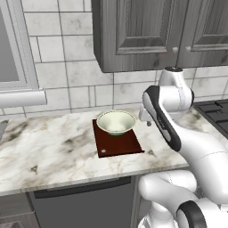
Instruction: Place the two vegetables and bowl onto the tray for setting up a vegetable dip station.
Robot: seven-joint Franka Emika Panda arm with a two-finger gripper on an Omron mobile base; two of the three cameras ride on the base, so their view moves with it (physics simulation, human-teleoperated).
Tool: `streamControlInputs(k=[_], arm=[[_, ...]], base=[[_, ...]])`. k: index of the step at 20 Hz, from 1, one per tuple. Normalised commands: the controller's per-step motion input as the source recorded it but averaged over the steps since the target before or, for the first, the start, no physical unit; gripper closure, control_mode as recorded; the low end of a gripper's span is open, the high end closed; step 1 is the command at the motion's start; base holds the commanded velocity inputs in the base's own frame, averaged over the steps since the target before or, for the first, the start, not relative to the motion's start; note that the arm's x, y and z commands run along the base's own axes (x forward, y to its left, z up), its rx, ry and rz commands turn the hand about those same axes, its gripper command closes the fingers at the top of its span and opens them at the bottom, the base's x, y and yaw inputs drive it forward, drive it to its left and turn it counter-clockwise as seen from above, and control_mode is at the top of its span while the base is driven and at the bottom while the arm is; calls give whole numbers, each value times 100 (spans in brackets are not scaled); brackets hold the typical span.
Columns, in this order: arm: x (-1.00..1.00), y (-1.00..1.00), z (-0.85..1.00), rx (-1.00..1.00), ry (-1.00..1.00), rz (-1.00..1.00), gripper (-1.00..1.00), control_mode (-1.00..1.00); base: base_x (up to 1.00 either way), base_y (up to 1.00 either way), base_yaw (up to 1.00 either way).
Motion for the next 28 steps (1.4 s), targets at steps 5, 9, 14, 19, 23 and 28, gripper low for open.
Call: streamControlInputs(k=[5, 9, 14, 19, 23, 28], arm=[[-23, -1, 12, 0, -1, 7, -100, -100], [-32, -5, 18, 0, -6, 6, -100, -100], [-33, 0, 14, 0, -7, 2, -100, -100], [-9, 0, 13, 0, -2, 0, -100, -100], [-8, 0, 16, 0, 0, 0, -100, -100], [-2, 0, 3, 0, 0, 0, -100, 100]], base=[[0, 0, 0], [0, 0, 0], [0, 0, 0], [0, 0, 0], [0, 0, 0], [-14, 0, 0]])
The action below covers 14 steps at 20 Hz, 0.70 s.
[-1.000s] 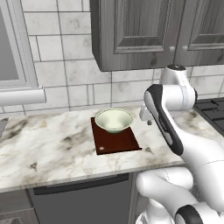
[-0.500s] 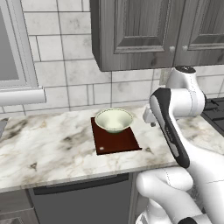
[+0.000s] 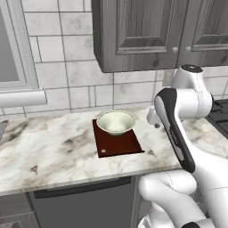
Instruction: Place the two vegetables and bowl onto the tray for setting up a vegetable dip station.
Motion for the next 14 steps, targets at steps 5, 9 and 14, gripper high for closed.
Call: streamControlInputs(k=[5, 9, 14], arm=[[0, 0, 0, 0, 0, 0, -100, 100], [0, 0, 0, 0, 0, 0, -100, 100], [0, 0, 0, 0, 0, 0, -100, 100]], base=[[-40, -24, -10], [-41, -52, -32], [-23, -48, -44]])
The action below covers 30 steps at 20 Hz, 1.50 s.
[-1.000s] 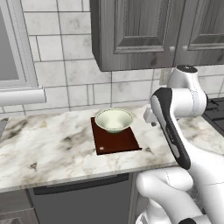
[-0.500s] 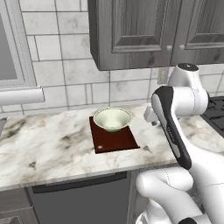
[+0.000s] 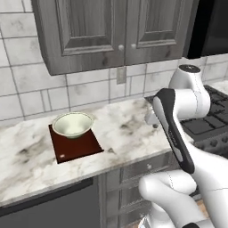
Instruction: Place the two vegetables and bowl onto the tray for setting up a vegetable dip station.
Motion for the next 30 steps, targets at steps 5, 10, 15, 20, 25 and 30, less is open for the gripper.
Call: streamControlInputs(k=[5, 10, 15, 20, 25, 30], arm=[[0, 0, 0, 0, 0, 0, -100, 100], [0, 0, 0, 0, 0, 0, -100, 100], [0, 0, 0, 0, 0, 0, -100, 100], [0, 0, 0, 0, 0, 0, -100, 100], [0, 0, 0, 0, 0, 0, -100, 100], [0, 0, 0, 0, 0, 0, -100, 100]], base=[[-2, -35, -46], [0, -36, -46], [0, -38, -44], [0, -43, -40], [0, -46, -44], [0, -50, -49]])
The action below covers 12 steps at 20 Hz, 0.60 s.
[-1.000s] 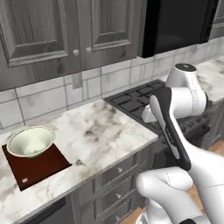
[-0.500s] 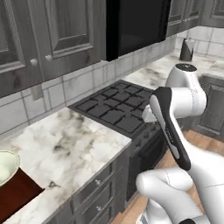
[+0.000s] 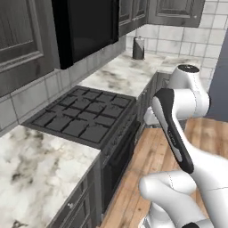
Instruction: Place the two vegetables and bowl onto the tray for setting up a vegetable dip station.
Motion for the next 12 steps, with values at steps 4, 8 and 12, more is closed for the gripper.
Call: streamControlInputs(k=[4, 8, 12], arm=[[0, 0, 0, 0, 0, 0, -100, 100], [0, 0, 0, 0, 0, 0, -100, 100], [0, 0, 0, 0, 0, 0, -100, 100]], base=[[0, -46, -52], [0, -43, -52], [0, -40, -52]])
